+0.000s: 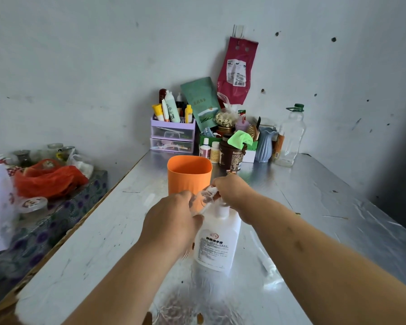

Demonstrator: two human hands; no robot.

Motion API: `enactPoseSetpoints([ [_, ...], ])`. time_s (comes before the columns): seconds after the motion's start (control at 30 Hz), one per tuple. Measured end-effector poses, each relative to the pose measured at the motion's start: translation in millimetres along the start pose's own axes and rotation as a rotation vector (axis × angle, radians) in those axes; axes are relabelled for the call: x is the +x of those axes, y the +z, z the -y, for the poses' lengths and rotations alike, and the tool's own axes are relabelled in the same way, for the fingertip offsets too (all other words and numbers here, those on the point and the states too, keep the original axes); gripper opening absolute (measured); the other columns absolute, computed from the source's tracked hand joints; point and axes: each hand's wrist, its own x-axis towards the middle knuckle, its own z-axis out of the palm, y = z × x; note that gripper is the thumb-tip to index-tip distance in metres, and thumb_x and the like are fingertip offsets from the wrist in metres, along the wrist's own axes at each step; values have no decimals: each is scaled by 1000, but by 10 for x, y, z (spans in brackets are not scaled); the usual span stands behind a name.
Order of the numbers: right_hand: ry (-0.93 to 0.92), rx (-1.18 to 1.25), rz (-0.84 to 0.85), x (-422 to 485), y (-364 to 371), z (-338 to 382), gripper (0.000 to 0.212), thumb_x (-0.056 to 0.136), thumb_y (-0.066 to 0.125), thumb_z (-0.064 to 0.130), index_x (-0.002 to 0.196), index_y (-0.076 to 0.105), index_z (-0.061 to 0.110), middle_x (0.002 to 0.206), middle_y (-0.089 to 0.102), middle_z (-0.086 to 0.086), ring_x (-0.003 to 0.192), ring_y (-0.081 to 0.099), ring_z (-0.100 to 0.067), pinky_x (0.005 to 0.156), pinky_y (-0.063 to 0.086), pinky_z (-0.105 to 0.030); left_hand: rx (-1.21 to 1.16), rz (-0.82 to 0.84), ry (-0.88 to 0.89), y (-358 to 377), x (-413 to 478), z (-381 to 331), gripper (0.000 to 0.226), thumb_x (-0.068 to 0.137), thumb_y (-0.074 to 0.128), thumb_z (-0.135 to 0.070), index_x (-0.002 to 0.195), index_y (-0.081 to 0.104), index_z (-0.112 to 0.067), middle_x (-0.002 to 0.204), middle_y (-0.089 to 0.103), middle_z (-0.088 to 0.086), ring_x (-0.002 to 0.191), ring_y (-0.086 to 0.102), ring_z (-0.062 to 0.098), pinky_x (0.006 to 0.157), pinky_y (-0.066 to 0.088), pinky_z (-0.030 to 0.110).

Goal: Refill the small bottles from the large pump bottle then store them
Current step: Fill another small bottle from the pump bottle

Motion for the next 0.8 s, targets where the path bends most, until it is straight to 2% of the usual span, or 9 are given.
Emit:
enactPoseSetpoints([
  [0.1, -32, -90, 5, -11, -24, 56, 32, 99, 33, 11, 68, 43, 16, 76, 46, -5, 74, 45, -20, 61, 38, -28, -13, 0, 2, -20, 24, -7, 24, 86, 66, -41, 105, 59, -27, 104, 69, -7, 82, 61, 15, 65, 45, 27],
  [0.2, -66, -113, -6, 18, -21, 40, 18, 99, 33, 9, 90, 48, 9, 93, 48, -12, 89, 43, -20, 75, 38, -30, -31, 1, 2, -17, 27, -16, 22, 86, 66, -38, 104, 60, -26, 102, 69, -6, 81, 61, 17, 63, 41, 26],
  [0.27, -79, -134, -2, 20, 15, -1, 14, 99, 33, 7, 94, 46, 8, 98, 46, -13, 91, 42, -20, 79, 36, -30, -30, 0, 1, 8, 6, -7, 20, 86, 66, -38, 101, 60, -26, 100, 69, -5, 80, 62, 18, 62, 41, 27],
  [0.37, -91, -178, 6, 17, 48, -63, 19, 99, 33, 5, 87, 48, 8, 97, 44, -14, 90, 40, -20, 78, 34, -28, -30, -7, 8, 41, -1, 12, 17, 86, 67, -37, 97, 60, -25, 98, 69, -5, 77, 61, 17, 58, 39, 26],
  [0.47, -93, -239, 22, 6, 90, -91, 36, 98, 33, 3, 66, 43, 15, 96, 44, -13, 89, 40, -20, 76, 33, -27, -7, -7, 14, 59, -1, 26, 17, 87, 66, -38, 97, 59, -25, 97, 69, -5, 73, 57, 15, 52, 31, 20],
  [0.63, -66, -201, 22, -13, 97, -93, 26, 98, 33, 5, 77, 46, 11, 95, 45, -14, 89, 40, -21, 77, 35, -29, 2, 5, 12, 58, -21, 20, 17, 87, 65, -39, 96, 59, -26, 95, 69, -4, 73, 58, 15, 55, 35, 24],
  [0.73, -62, -101, 2, -29, 63, -60, 31, 99, 34, 11, 69, 44, 14, 82, 46, -10, 87, 42, -20, 66, 37, -29, 12, 4, 10, 35, -12, 3, 19, 86, 66, -41, 95, 58, -26, 94, 69, -4, 74, 60, 16, 58, 40, 26],
  [0.8, -66, -51, -23, -24, 51, -38, 25, 99, 33, 16, 81, 49, 10, 88, 48, -11, 87, 43, -21, 70, 39, -30, 18, -3, 5, 18, -2, -7, 19, 86, 66, -42, 93, 58, -26, 93, 69, -5, 74, 61, 16, 59, 41, 26],
])
